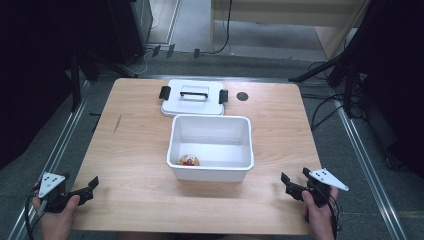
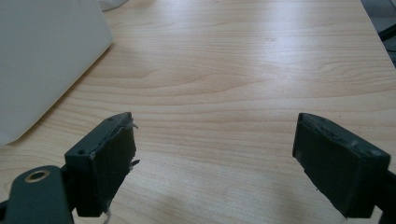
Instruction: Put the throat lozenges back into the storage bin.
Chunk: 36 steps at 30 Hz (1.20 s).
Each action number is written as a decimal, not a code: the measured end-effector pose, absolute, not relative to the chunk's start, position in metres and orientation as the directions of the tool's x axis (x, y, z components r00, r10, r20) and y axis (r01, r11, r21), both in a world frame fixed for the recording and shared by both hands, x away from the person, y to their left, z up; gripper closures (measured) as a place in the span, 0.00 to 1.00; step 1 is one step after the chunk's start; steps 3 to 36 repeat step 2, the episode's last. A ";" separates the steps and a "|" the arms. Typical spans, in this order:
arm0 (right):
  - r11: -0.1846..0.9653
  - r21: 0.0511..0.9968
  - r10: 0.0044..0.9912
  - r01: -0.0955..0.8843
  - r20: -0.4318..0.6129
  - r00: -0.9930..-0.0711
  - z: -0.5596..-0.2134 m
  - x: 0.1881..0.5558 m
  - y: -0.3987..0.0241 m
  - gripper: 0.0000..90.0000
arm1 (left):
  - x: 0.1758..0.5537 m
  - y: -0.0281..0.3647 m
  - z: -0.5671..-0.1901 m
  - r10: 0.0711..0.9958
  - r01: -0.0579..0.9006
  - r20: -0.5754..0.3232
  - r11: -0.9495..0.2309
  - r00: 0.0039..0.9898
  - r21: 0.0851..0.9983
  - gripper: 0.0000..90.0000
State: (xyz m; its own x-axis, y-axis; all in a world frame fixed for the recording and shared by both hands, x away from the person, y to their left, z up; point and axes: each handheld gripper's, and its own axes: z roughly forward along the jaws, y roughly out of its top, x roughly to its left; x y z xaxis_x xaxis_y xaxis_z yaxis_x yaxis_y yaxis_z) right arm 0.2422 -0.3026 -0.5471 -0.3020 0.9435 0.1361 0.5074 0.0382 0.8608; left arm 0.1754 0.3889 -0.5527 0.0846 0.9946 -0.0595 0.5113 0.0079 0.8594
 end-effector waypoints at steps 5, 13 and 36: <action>0.039 0.861 0.944 0.508 0.135 -0.300 -0.547 0.242 -0.302 0.15 | 0.175 0.388 -0.553 0.996 0.512 -0.051 0.008 0.071 0.859 0.00; 0.039 0.861 0.944 0.508 0.135 -0.300 -0.547 0.242 -0.302 0.15 | 0.175 0.388 -0.553 0.996 0.512 -0.051 0.008 0.071 0.859 0.00; 0.039 0.861 0.944 0.508 0.135 -0.300 -0.547 0.242 -0.302 0.15 | 0.175 0.388 -0.553 0.996 0.512 -0.051 0.008 0.071 0.859 0.00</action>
